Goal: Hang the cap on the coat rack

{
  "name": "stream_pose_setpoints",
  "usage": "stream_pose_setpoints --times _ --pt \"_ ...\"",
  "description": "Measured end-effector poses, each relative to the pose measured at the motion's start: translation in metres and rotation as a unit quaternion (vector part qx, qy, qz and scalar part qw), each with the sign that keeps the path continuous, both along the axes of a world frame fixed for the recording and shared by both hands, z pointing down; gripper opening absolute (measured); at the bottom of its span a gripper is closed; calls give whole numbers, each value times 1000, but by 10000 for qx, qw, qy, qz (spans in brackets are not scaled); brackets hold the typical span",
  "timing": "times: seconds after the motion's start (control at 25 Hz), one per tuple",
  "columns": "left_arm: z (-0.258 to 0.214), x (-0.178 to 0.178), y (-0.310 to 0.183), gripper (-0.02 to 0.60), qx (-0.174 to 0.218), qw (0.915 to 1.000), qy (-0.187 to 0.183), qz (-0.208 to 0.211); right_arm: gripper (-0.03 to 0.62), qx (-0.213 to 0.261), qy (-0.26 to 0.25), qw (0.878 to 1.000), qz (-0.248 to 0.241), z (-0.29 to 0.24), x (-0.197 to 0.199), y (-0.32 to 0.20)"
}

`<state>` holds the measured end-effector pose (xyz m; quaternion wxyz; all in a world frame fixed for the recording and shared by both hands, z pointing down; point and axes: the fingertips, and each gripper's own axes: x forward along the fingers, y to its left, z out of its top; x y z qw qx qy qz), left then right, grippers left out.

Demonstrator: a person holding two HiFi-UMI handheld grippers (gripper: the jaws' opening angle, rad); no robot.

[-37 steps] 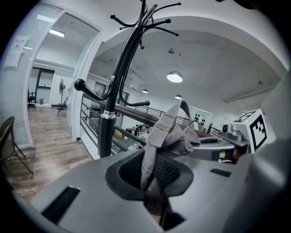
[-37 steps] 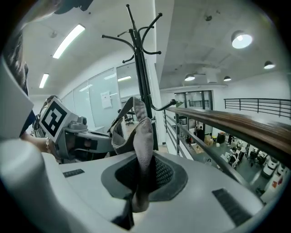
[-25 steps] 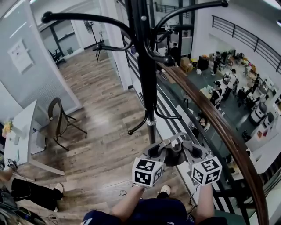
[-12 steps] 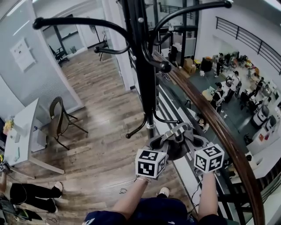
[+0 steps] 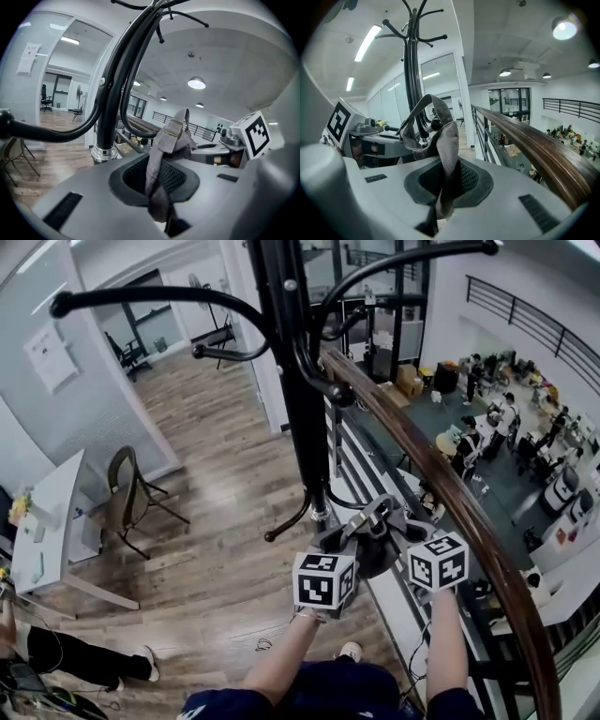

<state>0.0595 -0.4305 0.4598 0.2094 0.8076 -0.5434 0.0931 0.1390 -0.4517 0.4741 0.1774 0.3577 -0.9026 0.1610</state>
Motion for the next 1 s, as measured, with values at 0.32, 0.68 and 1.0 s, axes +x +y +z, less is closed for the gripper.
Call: stream_pose_setpoints --times 0.32,0.68,1.0 --pt "16 -8 -14 44 -142 9997 -84 -195 29 -201 162 9996 -96 16 -12 -17" --pt "26 -24 -12 44 -238 9987 -172 -418 30 -208 362 9988 -272 29 -33 -18" --pt "30 -38 -13 44 -216 9980 -184 -568 29 -101 525 9972 -524 32 -55 -22"
